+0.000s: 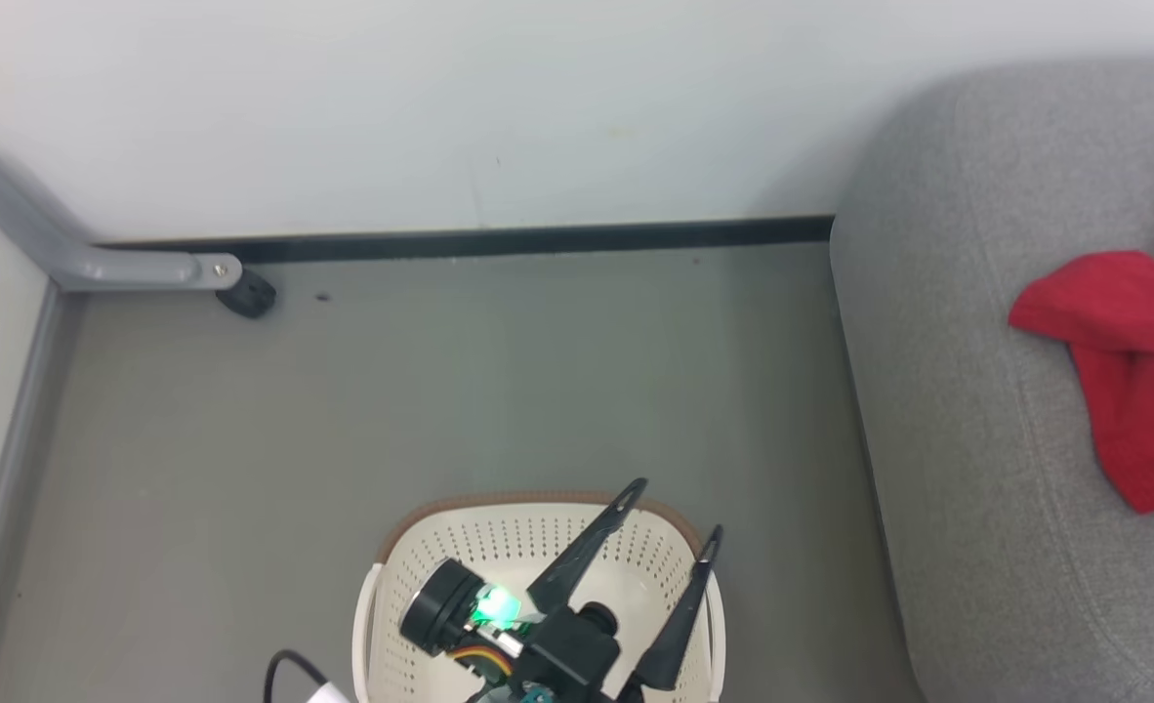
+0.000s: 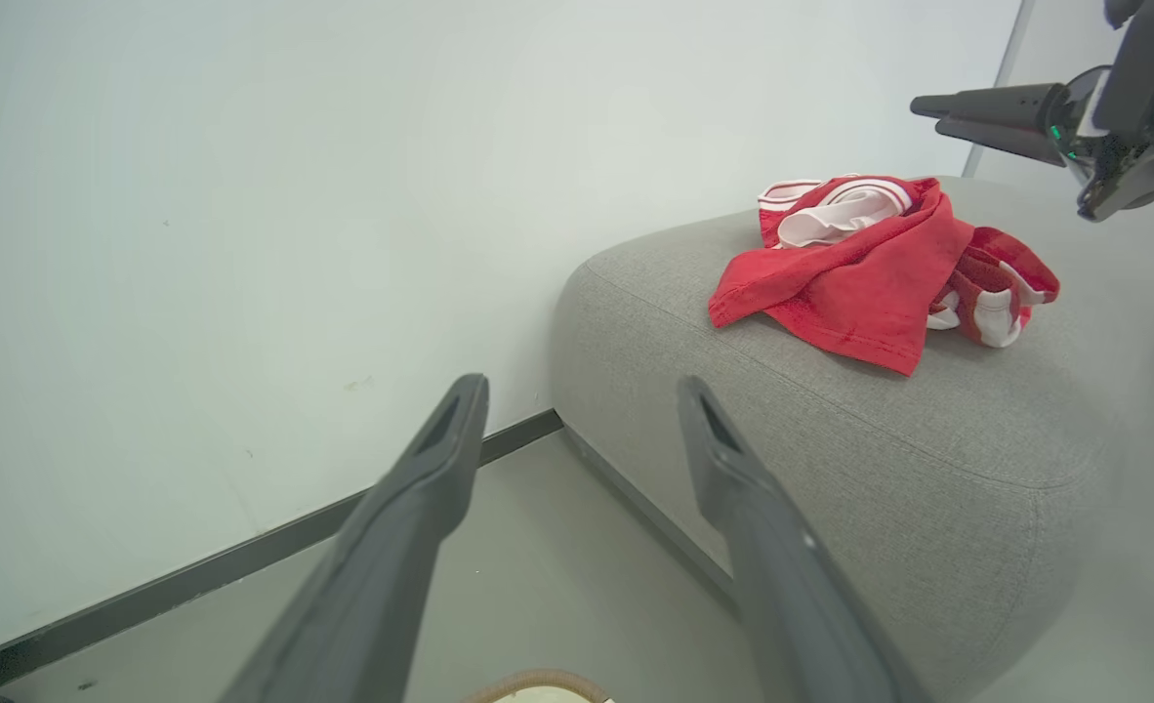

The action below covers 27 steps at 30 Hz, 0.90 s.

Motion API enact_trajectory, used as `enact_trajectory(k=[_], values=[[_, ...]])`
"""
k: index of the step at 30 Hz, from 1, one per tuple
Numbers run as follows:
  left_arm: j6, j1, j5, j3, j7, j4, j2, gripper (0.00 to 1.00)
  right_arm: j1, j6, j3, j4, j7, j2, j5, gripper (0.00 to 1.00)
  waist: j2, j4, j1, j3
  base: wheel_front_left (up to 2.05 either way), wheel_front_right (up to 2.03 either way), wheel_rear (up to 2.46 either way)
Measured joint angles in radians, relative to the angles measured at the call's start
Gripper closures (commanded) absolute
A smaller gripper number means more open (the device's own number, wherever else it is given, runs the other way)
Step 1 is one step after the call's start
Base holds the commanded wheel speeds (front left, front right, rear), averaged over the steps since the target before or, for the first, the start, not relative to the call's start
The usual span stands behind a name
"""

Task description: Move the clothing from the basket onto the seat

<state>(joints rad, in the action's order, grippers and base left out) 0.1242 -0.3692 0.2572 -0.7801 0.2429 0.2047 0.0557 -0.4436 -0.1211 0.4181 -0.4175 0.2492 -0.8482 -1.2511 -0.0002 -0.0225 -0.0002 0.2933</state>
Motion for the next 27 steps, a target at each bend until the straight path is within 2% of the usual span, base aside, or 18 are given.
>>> enact_trajectory(k=[10, 20, 27], values=[[0.0, 0.162, -0.005, 0.154, 0.0, 0.016, -0.001, 0.0, 0.142, 0.086, 0.049, 0.142, 0.0, 0.095, 0.115, 0.0, 0.0, 0.012, -0.0001, -0.141, 0.0, 0.0, 0.0], [0.0, 0.306, -0.011, 0.277, 0.001, -0.023, 0.022, 0.0, 0.293, 0.203, 0.061, 0.285, 0.0, 0.159, 0.23, 0.0, 0.0001, 0.027, 0.0, -0.26, 0.0, 0.0, 0.0], [0.0, 0.398, -0.029, 0.379, 0.001, -0.056, 0.023, 0.0, 0.385, 0.228, 0.054, 0.346, 0.0, 0.161, 0.299, 0.0, 0.0, 0.038, 0.0, -0.311, 0.0, 0.0, 0.0]])
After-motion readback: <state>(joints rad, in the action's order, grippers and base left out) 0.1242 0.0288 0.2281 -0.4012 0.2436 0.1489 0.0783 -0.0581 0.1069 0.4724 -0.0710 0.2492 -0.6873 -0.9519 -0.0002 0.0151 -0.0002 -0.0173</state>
